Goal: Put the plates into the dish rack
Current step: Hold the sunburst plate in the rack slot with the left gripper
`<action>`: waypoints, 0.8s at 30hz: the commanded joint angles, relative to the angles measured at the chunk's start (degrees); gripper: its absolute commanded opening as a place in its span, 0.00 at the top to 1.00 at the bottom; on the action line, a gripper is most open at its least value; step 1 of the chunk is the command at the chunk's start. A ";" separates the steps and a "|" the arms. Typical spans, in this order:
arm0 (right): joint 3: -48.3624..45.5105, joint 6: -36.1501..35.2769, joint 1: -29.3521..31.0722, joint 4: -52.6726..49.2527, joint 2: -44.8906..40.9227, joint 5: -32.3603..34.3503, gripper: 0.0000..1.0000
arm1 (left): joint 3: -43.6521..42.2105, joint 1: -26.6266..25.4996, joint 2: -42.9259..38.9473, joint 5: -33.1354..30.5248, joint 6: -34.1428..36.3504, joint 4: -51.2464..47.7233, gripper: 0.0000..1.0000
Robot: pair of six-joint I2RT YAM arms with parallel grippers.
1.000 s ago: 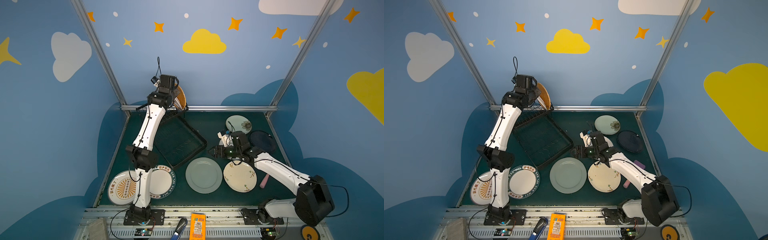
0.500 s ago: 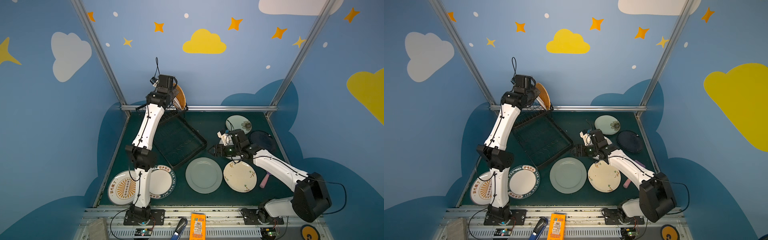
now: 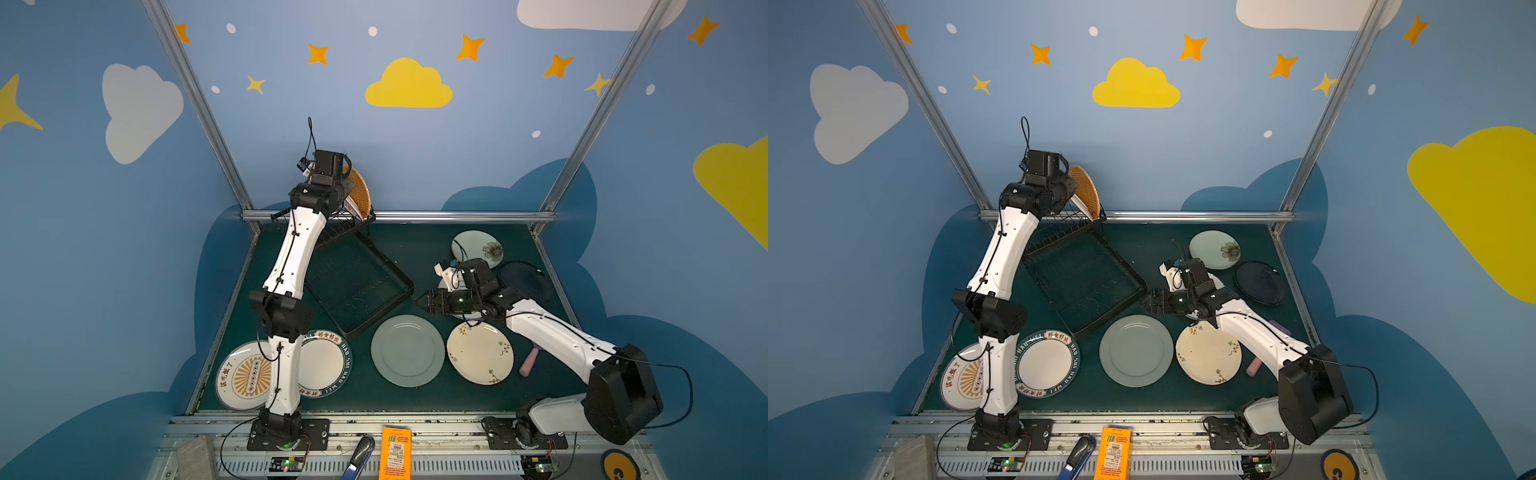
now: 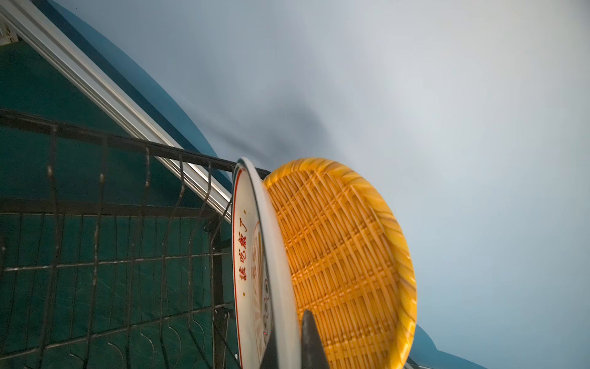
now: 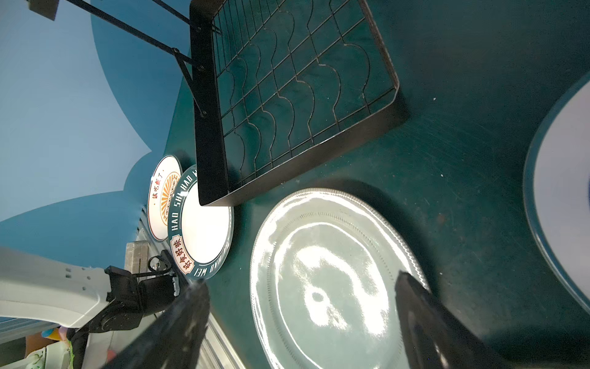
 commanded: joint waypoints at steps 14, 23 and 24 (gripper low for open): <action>1.51 0.11 -0.27 -1.10 0.82 -1.15 0.11 | 2.64 1.71 3.05 3.68 3.67 -0.03 0.93; 1.68 0.19 -0.27 -1.35 0.90 -1.46 0.11 | 2.76 2.18 3.83 3.81 3.01 -1.84 0.89; 1.64 0.13 -0.27 -1.41 0.83 -1.51 0.11 | 2.77 2.27 3.84 3.82 2.87 -2.09 0.89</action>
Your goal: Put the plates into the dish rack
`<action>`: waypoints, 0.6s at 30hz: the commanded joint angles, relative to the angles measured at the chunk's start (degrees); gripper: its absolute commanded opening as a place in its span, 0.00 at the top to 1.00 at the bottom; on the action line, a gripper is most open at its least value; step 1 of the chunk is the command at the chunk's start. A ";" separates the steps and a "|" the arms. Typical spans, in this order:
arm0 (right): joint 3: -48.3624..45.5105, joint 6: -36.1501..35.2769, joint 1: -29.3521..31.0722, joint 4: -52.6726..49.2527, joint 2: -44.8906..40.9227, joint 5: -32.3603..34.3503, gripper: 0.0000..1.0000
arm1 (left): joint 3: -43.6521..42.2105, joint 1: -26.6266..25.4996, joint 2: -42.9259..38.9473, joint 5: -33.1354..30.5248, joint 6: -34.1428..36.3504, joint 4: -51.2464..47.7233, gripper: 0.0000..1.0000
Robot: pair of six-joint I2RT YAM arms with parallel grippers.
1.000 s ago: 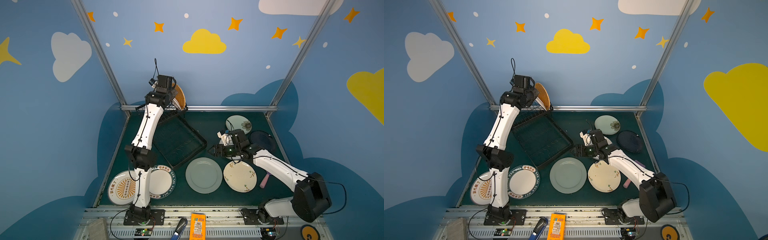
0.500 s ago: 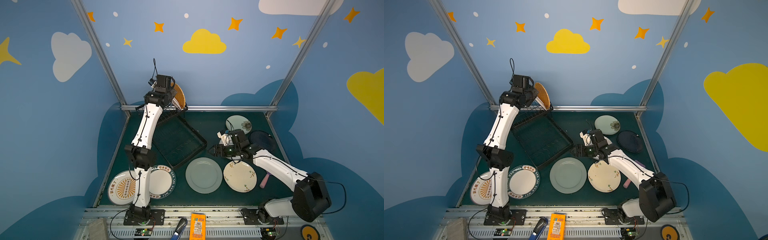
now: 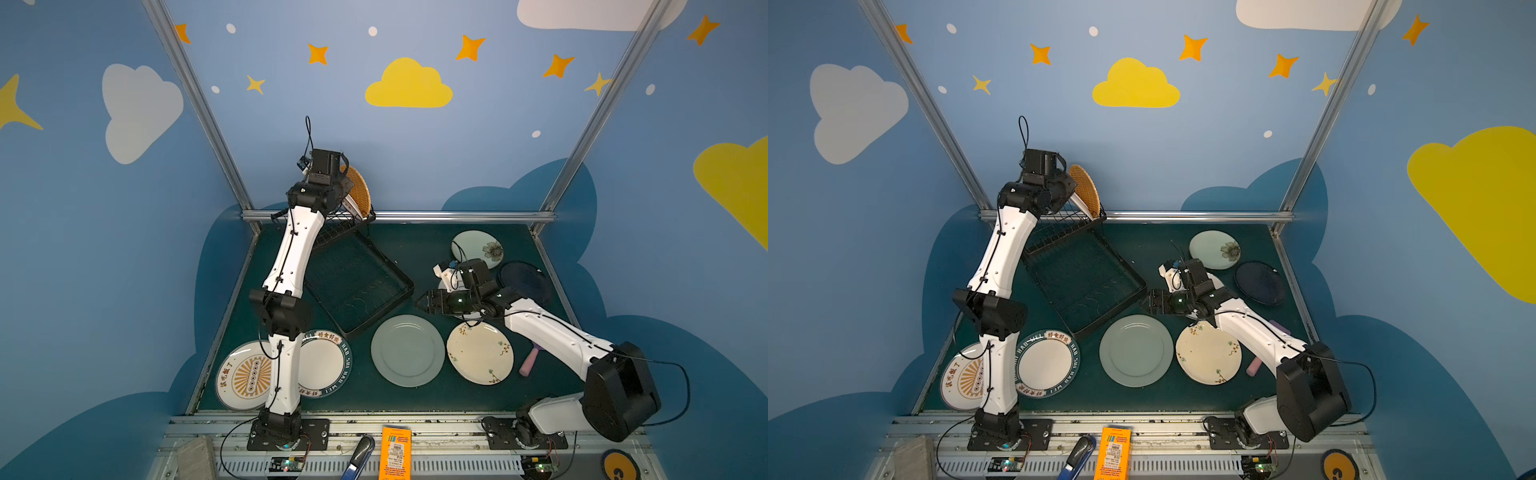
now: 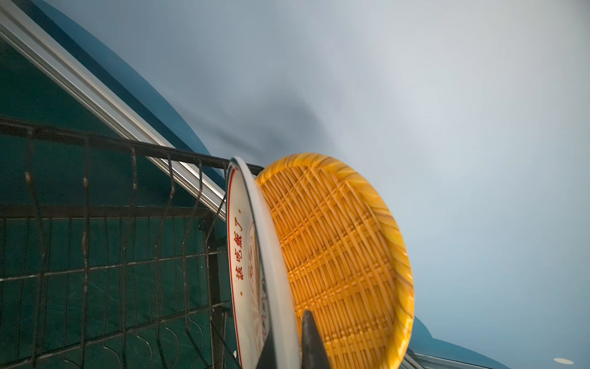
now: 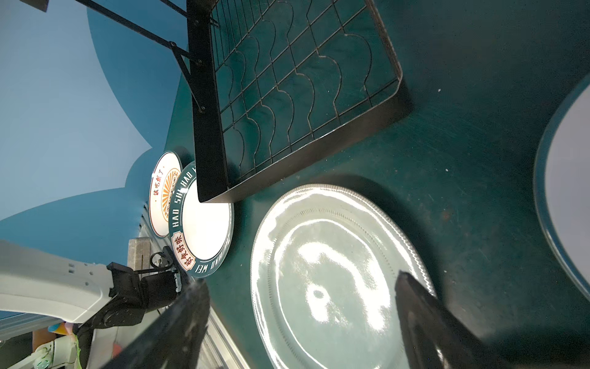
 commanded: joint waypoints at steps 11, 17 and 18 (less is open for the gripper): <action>1.88 0.20 -0.33 -1.34 0.19 -0.61 0.11 | 0.73 1.51 2.13 1.65 1.30 -1.44 0.80; 2.22 0.34 -0.33 -1.72 0.46 -0.77 0.11 | 0.67 1.57 1.52 2.66 1.56 -0.42 0.75; 2.28 0.29 -0.31 -1.85 0.47 -0.86 0.11 | 0.69 1.60 1.33 2.87 1.49 -0.16 0.73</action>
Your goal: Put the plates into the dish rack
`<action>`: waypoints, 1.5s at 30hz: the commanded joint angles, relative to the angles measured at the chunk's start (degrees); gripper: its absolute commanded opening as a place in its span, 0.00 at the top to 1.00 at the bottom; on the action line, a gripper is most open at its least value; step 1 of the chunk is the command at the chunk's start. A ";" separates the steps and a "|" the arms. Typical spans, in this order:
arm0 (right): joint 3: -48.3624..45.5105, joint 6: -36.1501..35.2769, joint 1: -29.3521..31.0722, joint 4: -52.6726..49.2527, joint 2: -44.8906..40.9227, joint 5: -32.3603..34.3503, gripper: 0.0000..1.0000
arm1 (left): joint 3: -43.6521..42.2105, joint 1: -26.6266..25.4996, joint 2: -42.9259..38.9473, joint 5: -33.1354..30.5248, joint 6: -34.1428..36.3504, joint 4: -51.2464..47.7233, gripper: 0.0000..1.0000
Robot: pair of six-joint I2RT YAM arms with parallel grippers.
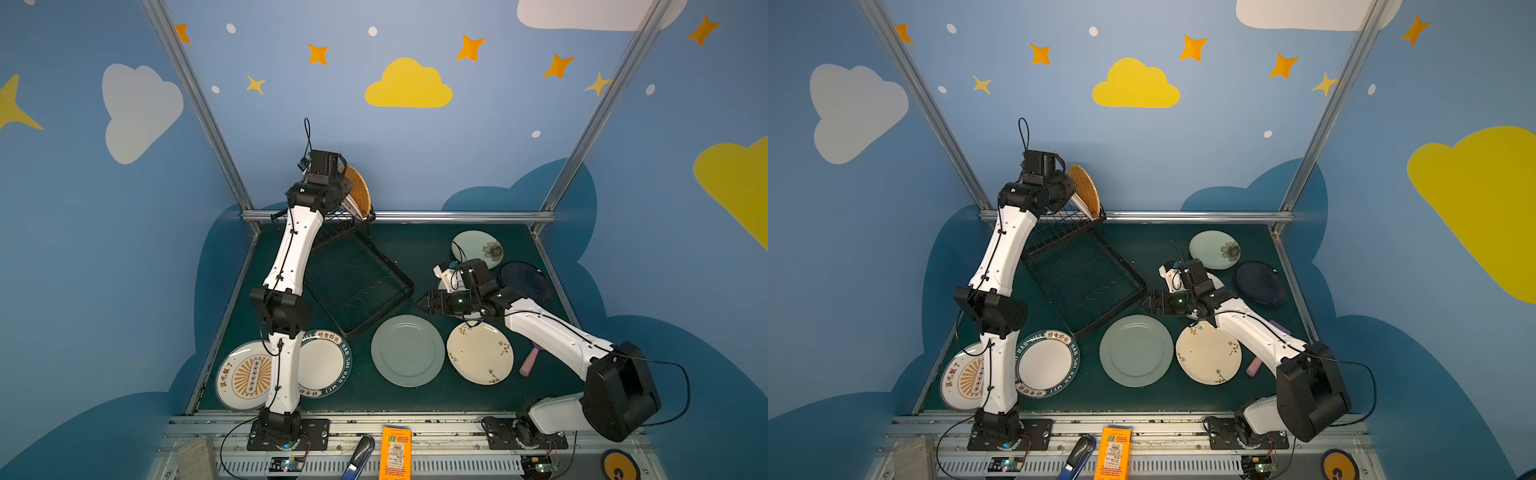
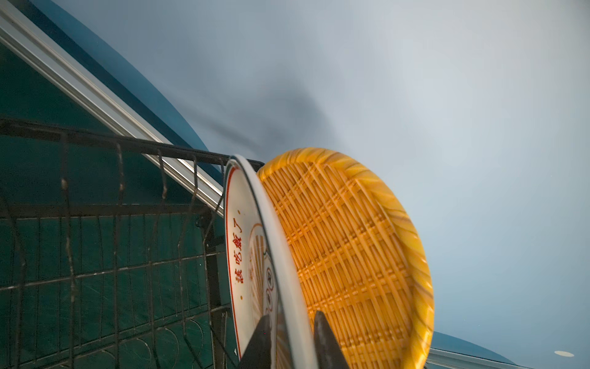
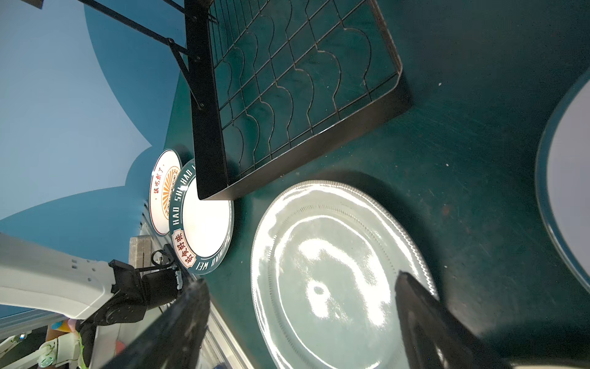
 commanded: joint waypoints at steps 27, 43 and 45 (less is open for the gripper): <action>2.81 0.35 -0.28 -1.38 0.31 -0.96 0.11 | 1.88 0.85 0.13 5.70 -0.99 5.43 0.46; 3.16 0.18 -0.15 -2.31 -0.78 -0.33 0.11 | 2.47 2.17 1.10 13.50 -3.66 10.94 0.27; 3.17 0.15 -0.14 -2.30 -0.92 -0.32 0.11 | 2.46 2.22 1.63 15.00 -4.45 12.35 0.25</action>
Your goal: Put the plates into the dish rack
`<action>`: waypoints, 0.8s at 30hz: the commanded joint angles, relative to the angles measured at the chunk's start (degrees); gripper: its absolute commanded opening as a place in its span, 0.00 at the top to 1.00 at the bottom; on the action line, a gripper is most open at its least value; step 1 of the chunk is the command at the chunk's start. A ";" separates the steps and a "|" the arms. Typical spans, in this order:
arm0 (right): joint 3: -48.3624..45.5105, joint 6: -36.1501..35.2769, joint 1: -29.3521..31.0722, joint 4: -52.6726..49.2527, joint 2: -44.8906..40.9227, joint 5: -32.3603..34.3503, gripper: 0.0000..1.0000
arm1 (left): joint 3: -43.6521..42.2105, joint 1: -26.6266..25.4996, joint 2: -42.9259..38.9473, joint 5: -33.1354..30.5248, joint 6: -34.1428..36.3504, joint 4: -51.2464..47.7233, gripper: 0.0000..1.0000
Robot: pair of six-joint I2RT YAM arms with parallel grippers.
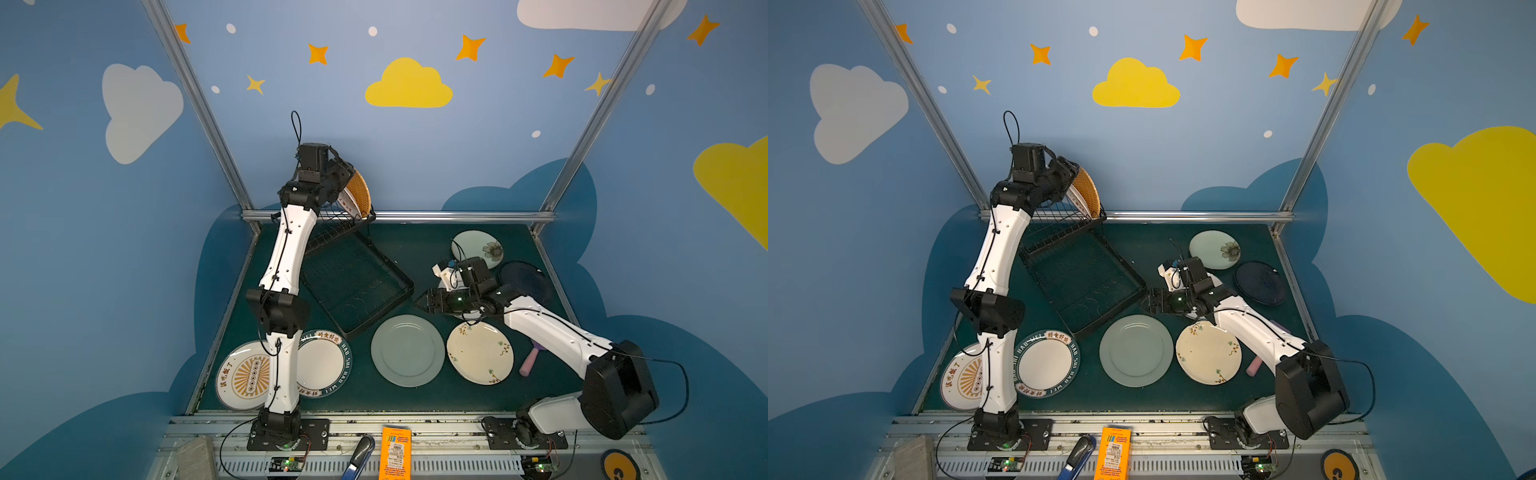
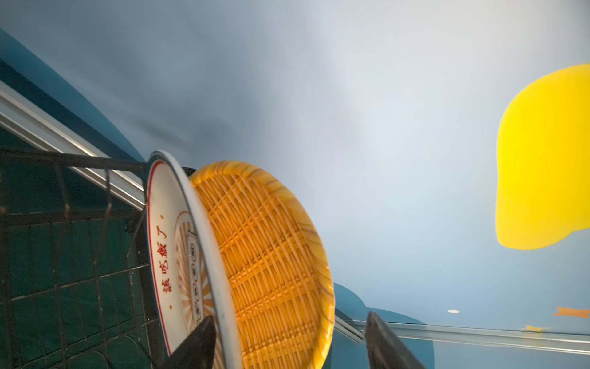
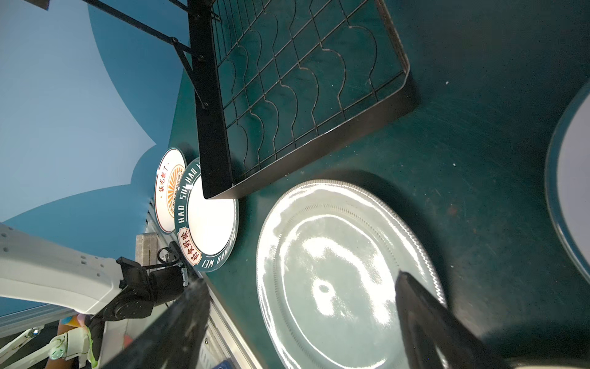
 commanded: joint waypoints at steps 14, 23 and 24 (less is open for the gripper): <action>1.97 -0.23 -0.10 -1.53 -1.18 0.62 0.11 | 1.43 0.12 2.30 6.89 -3.54 7.78 0.18; 1.43 0.93 -0.49 -3.68 -1.89 2.64 0.11 | 1.48 0.40 -1.36 5.60 -0.78 3.31 0.16; 1.49 0.98 -0.63 -3.95 -1.98 2.12 0.11 | 1.44 0.49 -1.96 5.51 -0.56 2.76 0.16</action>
